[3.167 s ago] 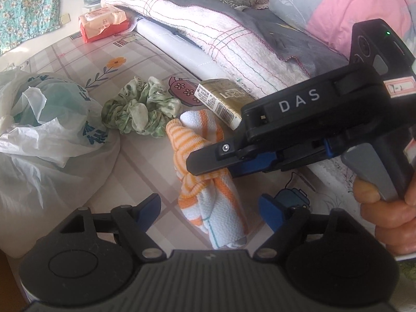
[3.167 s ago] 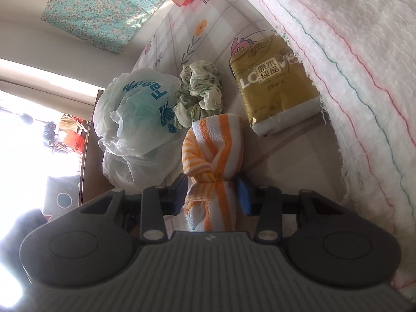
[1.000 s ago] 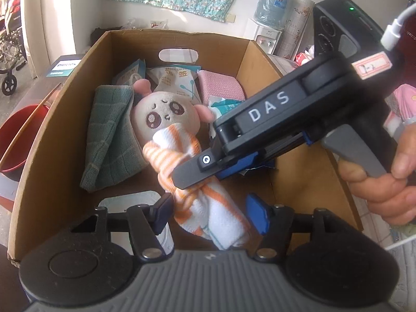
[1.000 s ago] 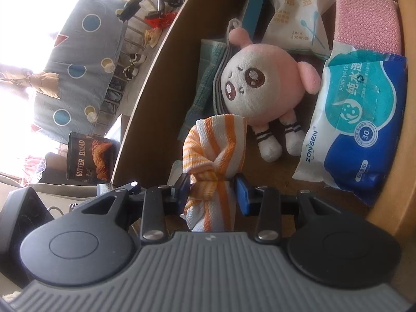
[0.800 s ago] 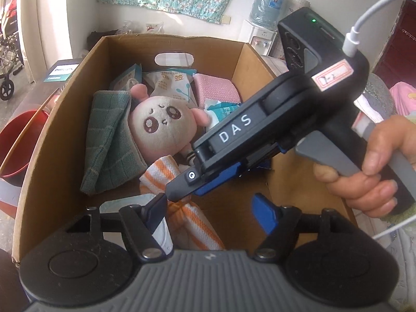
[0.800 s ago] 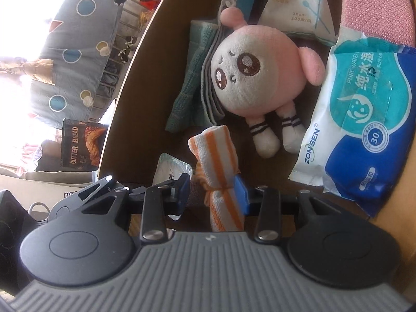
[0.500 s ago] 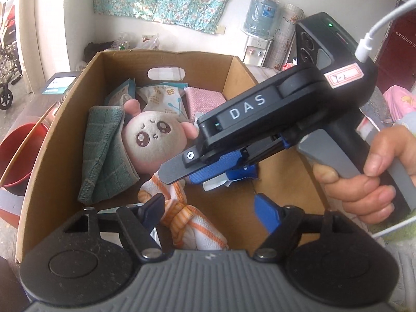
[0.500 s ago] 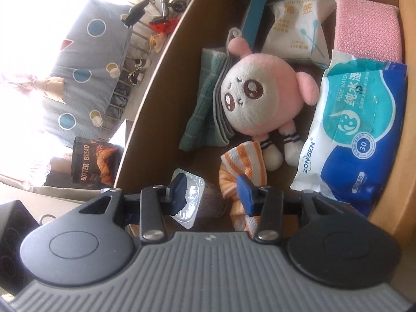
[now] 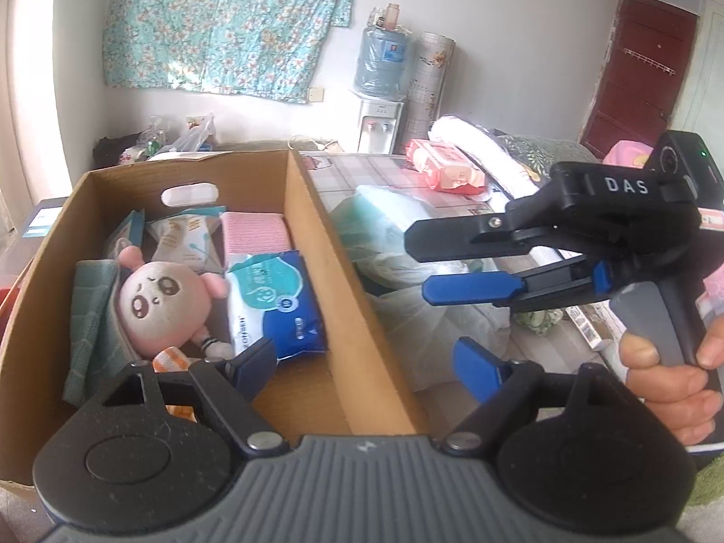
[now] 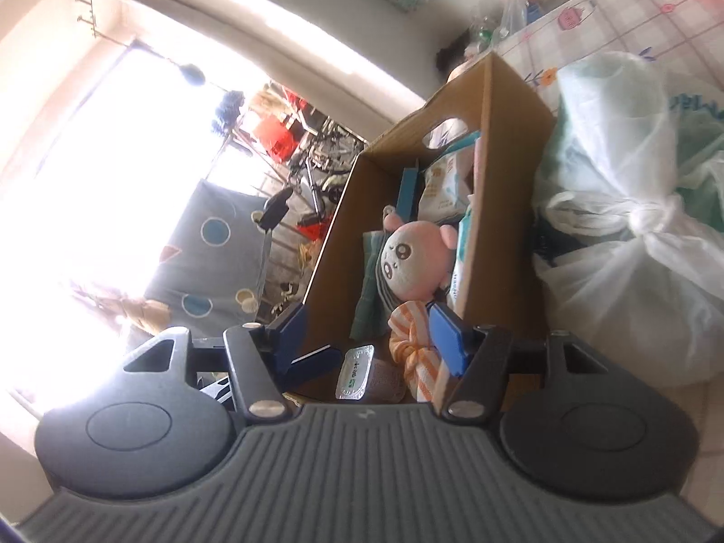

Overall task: Organize soft objects
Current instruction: 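Move both grippers back to the green floral scrunchie on the bed, then grasp the green floral scrunchie with the right gripper while the left gripper grasps it too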

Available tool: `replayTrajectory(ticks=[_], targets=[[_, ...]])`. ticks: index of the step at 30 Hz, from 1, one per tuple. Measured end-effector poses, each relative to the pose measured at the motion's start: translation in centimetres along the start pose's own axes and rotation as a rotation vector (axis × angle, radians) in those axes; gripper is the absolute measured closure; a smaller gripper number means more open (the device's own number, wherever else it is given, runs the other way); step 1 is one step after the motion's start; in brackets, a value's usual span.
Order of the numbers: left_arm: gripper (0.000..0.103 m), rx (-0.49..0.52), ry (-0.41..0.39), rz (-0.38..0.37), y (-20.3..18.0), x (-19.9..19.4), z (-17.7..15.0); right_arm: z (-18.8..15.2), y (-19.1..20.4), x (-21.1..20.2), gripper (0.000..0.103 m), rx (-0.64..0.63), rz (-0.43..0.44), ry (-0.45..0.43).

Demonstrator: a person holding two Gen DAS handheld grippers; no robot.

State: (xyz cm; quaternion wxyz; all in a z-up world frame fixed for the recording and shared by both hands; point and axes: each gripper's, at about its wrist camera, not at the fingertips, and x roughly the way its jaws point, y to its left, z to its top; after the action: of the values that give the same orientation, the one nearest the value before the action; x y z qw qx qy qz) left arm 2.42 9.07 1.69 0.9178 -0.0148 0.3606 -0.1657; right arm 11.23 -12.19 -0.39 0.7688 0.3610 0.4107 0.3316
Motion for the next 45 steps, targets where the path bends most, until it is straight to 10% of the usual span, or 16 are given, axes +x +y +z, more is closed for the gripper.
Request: replayTrajectory(ticks=[20,32,45], targets=[[0.016,0.321,-0.011,-0.092,-14.7,11.1,-0.7,-2.0,-10.6,-15.3,0.04,0.072,-0.337,-0.22],[0.027,0.335,0.042,-0.085,-16.1,15.5,-0.8,4.8,-15.3,-10.0,0.052,-0.128,-0.614,-0.138],[0.028,0.316,0.108,-0.118,-15.2,15.6,-2.3,3.6,-17.8,-7.4,0.072,-0.118,-0.637,0.032]])
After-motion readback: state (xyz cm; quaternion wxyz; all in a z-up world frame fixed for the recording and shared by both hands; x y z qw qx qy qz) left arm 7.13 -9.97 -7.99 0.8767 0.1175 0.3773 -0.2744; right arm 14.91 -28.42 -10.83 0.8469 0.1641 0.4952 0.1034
